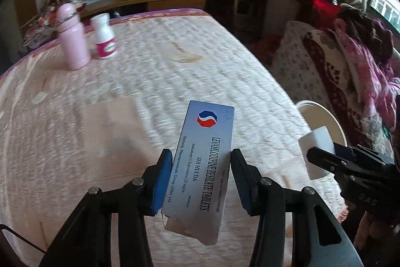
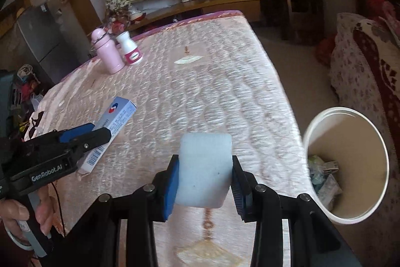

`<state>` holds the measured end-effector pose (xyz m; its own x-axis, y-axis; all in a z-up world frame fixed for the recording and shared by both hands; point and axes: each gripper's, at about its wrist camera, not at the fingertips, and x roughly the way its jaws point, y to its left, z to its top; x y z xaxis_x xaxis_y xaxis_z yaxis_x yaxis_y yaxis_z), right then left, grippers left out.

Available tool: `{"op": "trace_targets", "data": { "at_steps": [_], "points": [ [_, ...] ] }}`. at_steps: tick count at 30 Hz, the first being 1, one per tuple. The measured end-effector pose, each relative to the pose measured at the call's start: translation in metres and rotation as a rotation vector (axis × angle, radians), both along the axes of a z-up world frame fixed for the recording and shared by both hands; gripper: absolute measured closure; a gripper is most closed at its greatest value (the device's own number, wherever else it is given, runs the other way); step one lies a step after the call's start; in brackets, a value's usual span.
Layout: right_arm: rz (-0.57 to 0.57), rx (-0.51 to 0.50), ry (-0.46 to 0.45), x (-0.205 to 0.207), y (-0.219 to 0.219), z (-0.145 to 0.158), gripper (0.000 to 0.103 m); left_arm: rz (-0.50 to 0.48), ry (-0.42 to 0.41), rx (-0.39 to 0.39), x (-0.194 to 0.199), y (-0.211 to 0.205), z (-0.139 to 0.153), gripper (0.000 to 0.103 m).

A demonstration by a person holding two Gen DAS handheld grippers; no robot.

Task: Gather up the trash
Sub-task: 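Carry the sponge and medicine box over the white bucket, then open both tools to drop the sponge and box into the bucket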

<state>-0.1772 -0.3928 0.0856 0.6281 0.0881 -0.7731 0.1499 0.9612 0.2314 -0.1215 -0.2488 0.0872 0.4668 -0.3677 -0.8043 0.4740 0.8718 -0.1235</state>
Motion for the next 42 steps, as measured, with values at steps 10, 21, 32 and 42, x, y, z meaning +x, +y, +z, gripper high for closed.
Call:
{"op": "trace_targets", "data": {
  "at_steps": [10, 21, 32, 42],
  "points": [
    [-0.143, -0.006, 0.004, -0.035, -0.071, 0.0, 0.062, -0.107, 0.006, -0.03, -0.017, -0.074, 0.002, 0.053],
    [-0.271, -0.008, 0.015, -0.065, -0.139, -0.008, 0.062, -0.203, 0.002, -0.024, -0.031, -0.147, 0.002, 0.053],
    [-0.354, -0.002, 0.029, -0.076, -0.179, -0.022, 0.062, -0.254, 0.002, -0.023, -0.031, -0.195, -0.002, 0.053],
    [-0.422, -0.006, 0.044, -0.08, -0.205, -0.037, 0.06, -0.298, 0.063, -0.062, -0.029, -0.234, -0.017, 0.053]
  ]
}}
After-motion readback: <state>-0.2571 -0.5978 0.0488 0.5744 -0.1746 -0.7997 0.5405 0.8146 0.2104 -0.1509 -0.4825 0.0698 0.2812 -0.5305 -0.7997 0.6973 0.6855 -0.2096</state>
